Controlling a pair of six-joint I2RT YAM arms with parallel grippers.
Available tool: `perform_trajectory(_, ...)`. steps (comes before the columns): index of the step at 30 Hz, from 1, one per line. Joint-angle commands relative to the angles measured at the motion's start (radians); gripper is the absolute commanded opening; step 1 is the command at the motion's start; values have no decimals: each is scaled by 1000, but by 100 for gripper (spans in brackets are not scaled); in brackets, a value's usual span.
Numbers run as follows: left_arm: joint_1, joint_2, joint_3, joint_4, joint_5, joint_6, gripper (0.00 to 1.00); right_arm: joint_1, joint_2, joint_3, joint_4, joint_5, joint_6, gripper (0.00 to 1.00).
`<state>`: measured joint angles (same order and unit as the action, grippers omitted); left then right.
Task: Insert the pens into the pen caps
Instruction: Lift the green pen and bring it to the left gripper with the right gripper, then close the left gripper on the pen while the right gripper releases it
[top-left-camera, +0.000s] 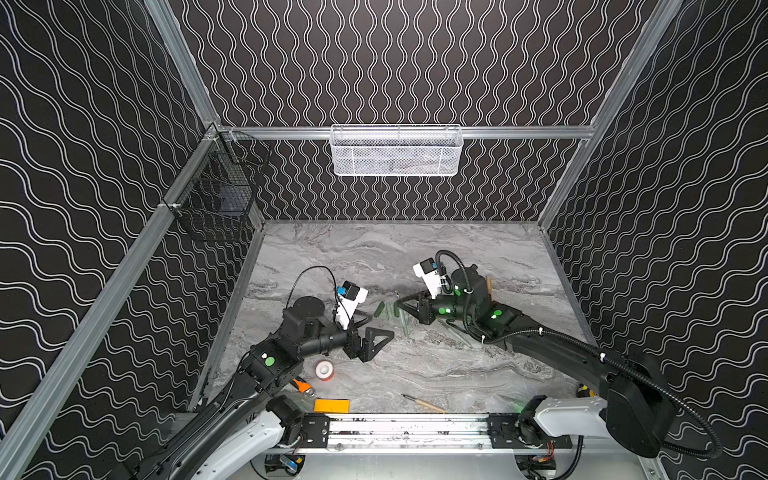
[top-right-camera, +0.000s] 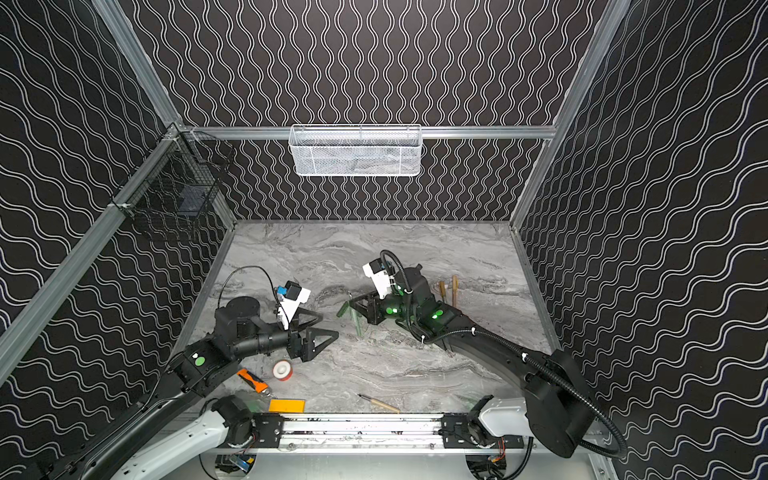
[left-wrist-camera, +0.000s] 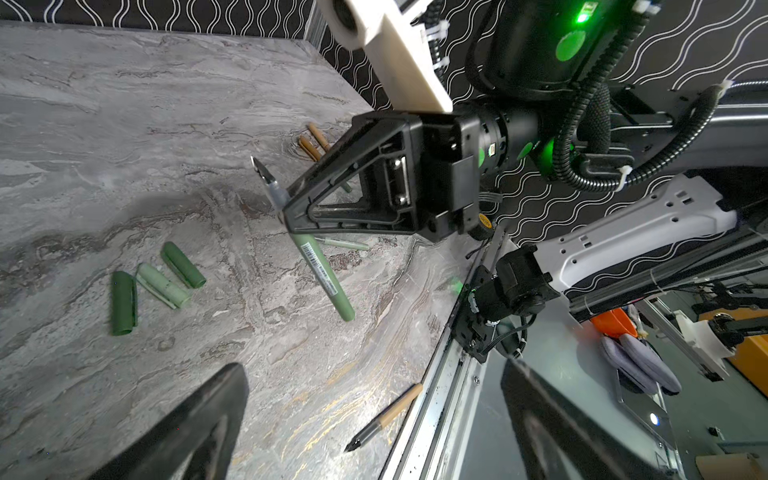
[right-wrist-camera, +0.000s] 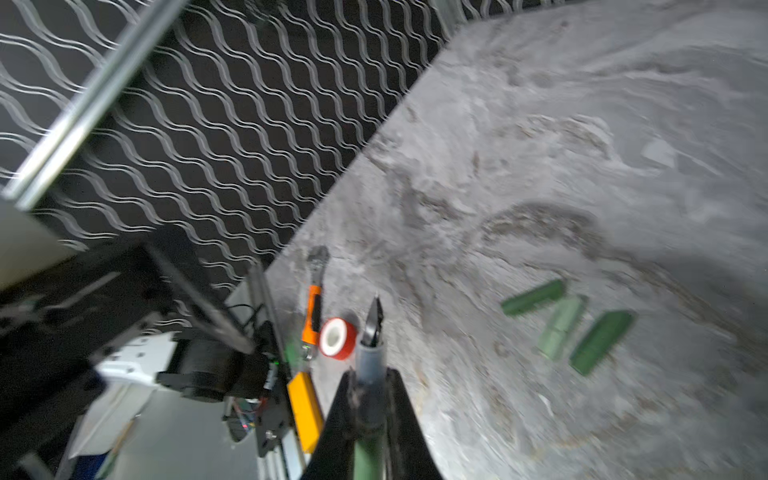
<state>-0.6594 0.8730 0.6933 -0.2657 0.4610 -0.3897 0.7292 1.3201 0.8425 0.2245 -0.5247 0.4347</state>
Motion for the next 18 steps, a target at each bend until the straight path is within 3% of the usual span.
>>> perform_trajectory(1, 1, 2, -8, 81, 37, -10, 97, 0, -8, 2, 258, -193, 130, 13)
perform_trajectory(4, 0, 1, -21, 120, 48, -18, 94, 6, -24, -19, 398, -252, 210, 13)
perform_trajectory(7, 1, 4, -28, 160, 62, -28, 87, 20, -52, -24, 432, -270, 215, 13)
perform_trajectory(13, 0, 34, -50, 323, 153, -82, 63, 74, -97, -4, 347, -250, 110, 13)
perform_trajectory(18, 1, 44, -72, 444, 209, -130, 44, 89, -110, -35, 397, -235, 113, 13)
